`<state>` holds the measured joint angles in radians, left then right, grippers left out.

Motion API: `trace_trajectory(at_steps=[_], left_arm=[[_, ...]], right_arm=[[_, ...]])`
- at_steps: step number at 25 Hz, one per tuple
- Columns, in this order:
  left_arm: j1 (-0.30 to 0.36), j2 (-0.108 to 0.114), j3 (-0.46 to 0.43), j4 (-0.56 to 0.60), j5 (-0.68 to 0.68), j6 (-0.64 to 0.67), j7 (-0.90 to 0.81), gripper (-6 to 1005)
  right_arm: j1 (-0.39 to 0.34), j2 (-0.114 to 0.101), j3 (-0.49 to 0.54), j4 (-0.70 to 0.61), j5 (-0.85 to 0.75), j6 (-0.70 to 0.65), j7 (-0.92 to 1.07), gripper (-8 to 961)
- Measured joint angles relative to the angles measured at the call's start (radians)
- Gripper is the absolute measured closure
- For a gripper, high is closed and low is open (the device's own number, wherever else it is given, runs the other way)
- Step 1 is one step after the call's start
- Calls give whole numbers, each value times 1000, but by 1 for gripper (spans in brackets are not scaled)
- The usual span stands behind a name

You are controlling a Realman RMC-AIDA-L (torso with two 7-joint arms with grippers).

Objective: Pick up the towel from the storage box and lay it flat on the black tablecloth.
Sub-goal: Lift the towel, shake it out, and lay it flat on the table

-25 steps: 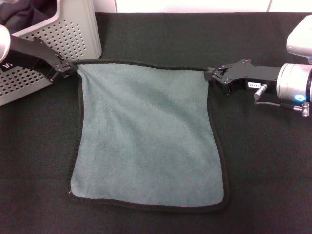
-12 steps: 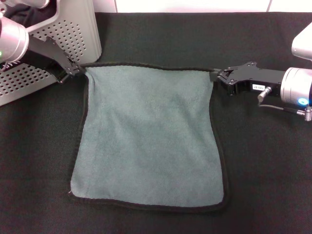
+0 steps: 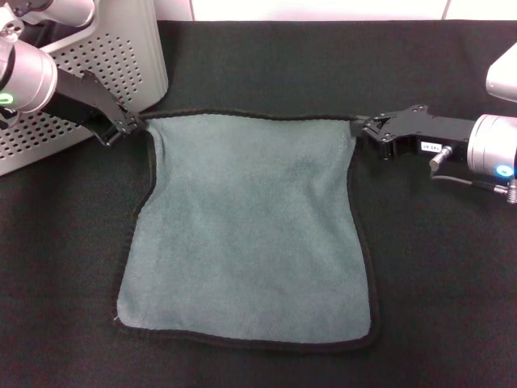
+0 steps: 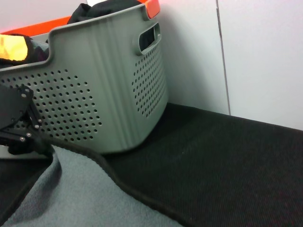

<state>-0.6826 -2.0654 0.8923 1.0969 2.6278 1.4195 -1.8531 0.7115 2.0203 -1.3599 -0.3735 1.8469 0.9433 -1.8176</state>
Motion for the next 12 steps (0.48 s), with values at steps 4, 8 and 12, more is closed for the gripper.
trace_trajectory(at_steps=[4,8,12], left_arm=[[2,-2,0,-1,0,-8,1,990],[4,-5,4,-6,8,-14,1,990],[2,-17,10,-14,33,-24,-5,953]], right_arm=[[-5,0,7,-1,0,0,-4,946],[-5,0,7,-2,-5,0,-6,946],[-2,1,6,-3,-8,-23,-6,930]])
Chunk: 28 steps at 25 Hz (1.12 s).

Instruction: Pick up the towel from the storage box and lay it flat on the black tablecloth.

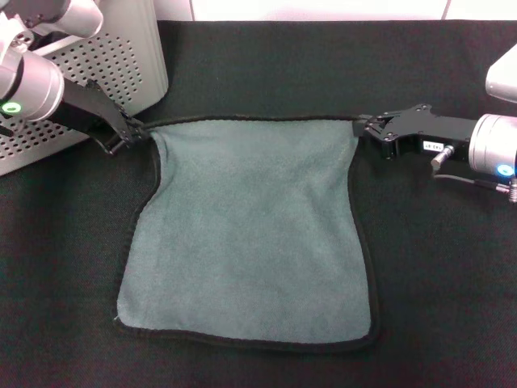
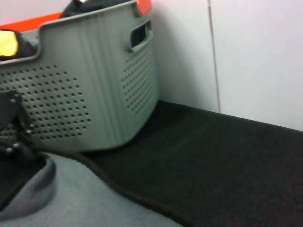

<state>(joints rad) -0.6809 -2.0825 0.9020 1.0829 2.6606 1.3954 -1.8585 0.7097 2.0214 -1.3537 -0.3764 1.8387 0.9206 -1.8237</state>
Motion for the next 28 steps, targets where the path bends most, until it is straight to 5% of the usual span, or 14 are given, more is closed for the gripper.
trace_trajectory(at_steps=[10,16,21,28], left_arm=[[3,-4,0,10,-17,0,-2,726],[26,-8,0,86,-51,14,-14,549],[110,-8,1,255,-231,107,-14,493],[288,-7,1,380,-616,326,73,492]], right_arm=[[-40,-1,1,-57,7,-28,18,766],[-74,0,3,-102,8,-25,20,496],[-183,0,1,-239,8,40,20,289],[-302,-11,4,-388,-46,402,22,111]])
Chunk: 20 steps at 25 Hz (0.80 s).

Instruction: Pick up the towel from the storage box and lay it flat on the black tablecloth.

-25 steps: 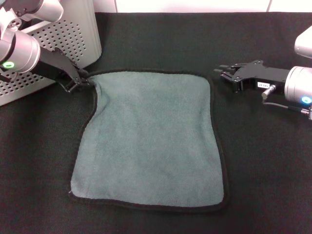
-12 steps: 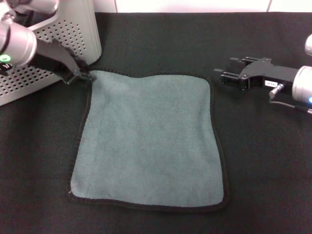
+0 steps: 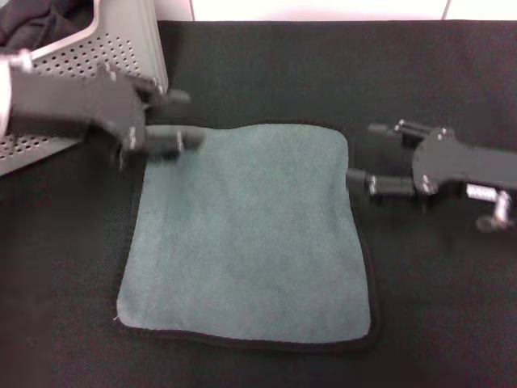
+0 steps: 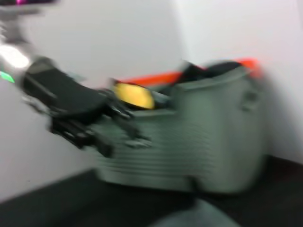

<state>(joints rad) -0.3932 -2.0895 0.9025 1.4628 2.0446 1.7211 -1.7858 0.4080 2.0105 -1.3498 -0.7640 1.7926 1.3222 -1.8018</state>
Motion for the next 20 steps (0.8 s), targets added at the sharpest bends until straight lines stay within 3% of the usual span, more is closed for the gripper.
trace_trajectory(at_steps=[4,5,9,13,20], left_arm=[[137,5,-10,-13,-240,163,143,491],[137,5,-10,-13,-240,163,143,491],[229,20,-46,-110,-446,241,289,491],[237,54,-59,-206,-486,266,306,490],[210,97,-57,-325,-484,287,313,489]], right_arm=[[-106,11,-16,-143,3,182,2,83],[-128,13,-25,-179,8,204,6,82],[-200,13,-82,-302,50,235,23,81],[-209,12,-119,-345,69,236,24,81],[-138,16,-186,-339,101,189,16,81]])
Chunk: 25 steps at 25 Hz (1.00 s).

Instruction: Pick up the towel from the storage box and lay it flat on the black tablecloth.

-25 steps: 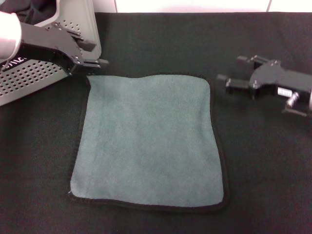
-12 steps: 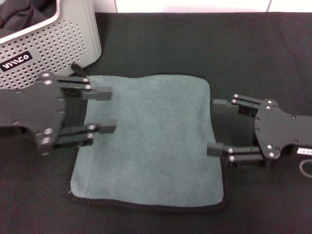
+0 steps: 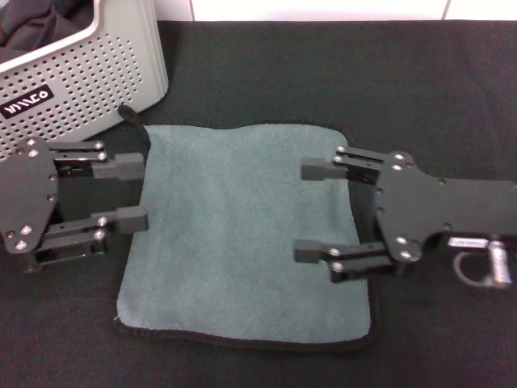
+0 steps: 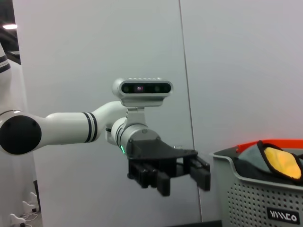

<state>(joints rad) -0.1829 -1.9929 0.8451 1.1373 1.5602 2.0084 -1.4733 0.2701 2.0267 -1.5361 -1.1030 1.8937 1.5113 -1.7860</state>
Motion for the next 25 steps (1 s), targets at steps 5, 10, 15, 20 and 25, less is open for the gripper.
trace_trajectory(at_steps=[5,10,15,20,25], left_arm=[[-21,49,7,-82,5,20,50,489],[-22,82,7,-150,6,21,112,489],[-16,90,1,-160,6,22,133,489],[-14,89,-1,-160,6,22,134,489],[-13,84,-4,-160,5,22,134,489]], right_arm=[[48,0,-93,-1,16,-96,1,81],[66,1,-151,-6,29,-154,9,81],[67,1,-166,-7,49,-177,9,81],[67,1,-166,-2,57,-181,6,81],[67,0,-161,-1,58,-181,0,81]])
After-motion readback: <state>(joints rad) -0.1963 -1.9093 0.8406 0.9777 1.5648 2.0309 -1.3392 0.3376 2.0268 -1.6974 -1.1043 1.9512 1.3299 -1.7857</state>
